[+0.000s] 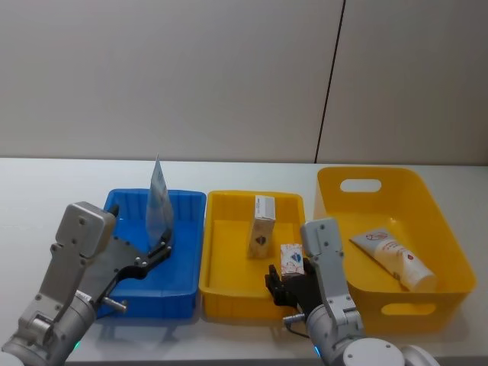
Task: Bimanual collaborative sorting of washing and personal care products
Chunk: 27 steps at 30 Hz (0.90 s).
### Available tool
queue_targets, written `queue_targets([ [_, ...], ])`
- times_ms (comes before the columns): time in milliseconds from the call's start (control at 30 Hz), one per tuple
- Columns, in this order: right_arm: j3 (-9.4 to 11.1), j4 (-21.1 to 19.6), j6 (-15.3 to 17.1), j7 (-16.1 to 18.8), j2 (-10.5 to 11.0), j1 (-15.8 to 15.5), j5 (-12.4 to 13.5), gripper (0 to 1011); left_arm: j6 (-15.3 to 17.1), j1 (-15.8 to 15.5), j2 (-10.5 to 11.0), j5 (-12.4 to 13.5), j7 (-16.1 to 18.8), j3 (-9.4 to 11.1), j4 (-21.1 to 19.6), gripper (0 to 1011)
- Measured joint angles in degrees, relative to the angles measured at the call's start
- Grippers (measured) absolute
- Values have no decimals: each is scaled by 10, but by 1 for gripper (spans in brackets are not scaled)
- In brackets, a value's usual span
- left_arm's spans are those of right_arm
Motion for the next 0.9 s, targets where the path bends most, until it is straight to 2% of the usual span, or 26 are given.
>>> queue_targets([
  [33,0,0,0,0,0,0,0,644,0,0,0,0,0,0,0,1001],
  [167,0,2,-1,-2,-1,1,-2,552,0,0,0,0,0,0,0,1001],
  [267,0,3,-1,-3,-2,1,-2,427,0,0,0,0,0,0,0,1001],
  [400,0,4,-2,-4,-2,2,-3,352,0,0,0,0,0,0,0,1001],
  [633,1,4,-5,-3,-3,2,-4,336,0,0,0,0,0,0,0,1001],
  [900,5,-3,-35,10,-3,1,0,327,0,0,0,0,0,0,0,1002],
])
